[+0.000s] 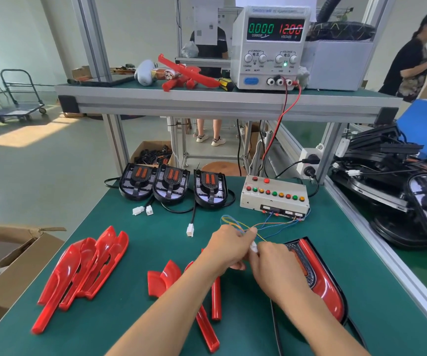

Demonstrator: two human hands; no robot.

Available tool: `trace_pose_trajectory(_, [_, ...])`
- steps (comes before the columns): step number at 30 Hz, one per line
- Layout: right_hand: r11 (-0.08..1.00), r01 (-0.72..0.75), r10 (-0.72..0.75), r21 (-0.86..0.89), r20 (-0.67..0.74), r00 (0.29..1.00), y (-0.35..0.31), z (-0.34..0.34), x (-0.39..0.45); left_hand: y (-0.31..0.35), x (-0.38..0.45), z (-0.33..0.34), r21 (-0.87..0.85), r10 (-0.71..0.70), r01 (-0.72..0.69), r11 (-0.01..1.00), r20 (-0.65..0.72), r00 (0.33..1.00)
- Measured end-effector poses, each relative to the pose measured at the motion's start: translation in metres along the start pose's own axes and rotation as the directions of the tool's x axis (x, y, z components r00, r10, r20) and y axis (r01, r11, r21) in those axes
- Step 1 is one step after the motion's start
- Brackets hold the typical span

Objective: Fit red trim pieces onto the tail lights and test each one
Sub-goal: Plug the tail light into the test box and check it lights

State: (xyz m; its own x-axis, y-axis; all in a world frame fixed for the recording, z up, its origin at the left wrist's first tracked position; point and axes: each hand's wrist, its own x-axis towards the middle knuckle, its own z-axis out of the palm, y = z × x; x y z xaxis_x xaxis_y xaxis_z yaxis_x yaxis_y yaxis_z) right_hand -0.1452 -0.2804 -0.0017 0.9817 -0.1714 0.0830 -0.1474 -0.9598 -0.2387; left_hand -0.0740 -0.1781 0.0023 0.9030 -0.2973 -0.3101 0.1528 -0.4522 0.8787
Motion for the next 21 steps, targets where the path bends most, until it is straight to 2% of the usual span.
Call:
trace_pose_trajectory(1, [0.997,-0.034,0.035,0.069,-0.014,0.999,0.001,0.0,0.001,0.0,0.0,0.0,-0.138,-0.01,0.018,0.99,0.061,0.998])
trace_pose_trajectory(3, [0.971,-0.081,0.095,0.227,-0.053,0.994,0.001,0.0,0.002,0.001,-0.005,0.001,-0.433,-0.034,0.109,0.895,0.178,0.983])
trace_pose_trajectory(5, [0.934,-0.114,0.148,0.338,-0.077,0.986,-0.001,0.001,0.002,-0.004,-0.008,0.009,-0.57,-0.032,0.149,0.808,0.21,0.977])
trace_pose_trajectory(7, [0.908,-0.142,0.182,0.393,-0.065,0.981,-0.002,0.003,0.001,-0.009,-0.009,0.016,-0.591,-0.06,0.149,0.793,0.168,0.984])
trace_pose_trajectory(9, [0.857,-0.172,0.211,0.486,-0.026,0.977,-0.002,0.007,0.0,-0.009,-0.011,0.019,-0.655,-0.088,0.22,0.723,0.228,0.97])
trace_pose_trajectory(12, [0.829,-0.176,0.235,0.531,-0.045,0.971,-0.004,0.011,0.0,-0.006,-0.014,0.021,-0.807,-0.098,0.347,0.478,0.343,0.934])
trace_pose_trajectory(14, [0.843,-0.154,0.223,0.516,-0.074,0.972,-0.006,0.012,-0.001,-0.006,-0.014,0.023,-0.871,-0.09,0.353,0.341,0.344,0.935])
trace_pose_trajectory(15, [0.849,-0.144,0.217,0.509,-0.087,0.972,-0.006,0.013,-0.001,-0.006,-0.013,0.023,-0.888,-0.088,0.346,0.303,0.336,0.938])
trace_pose_trajectory(21, [0.888,-0.088,0.151,0.452,-0.105,0.983,-0.016,0.01,-0.005,-0.003,-0.012,0.024,-0.917,-0.114,0.319,0.241,0.299,0.947])
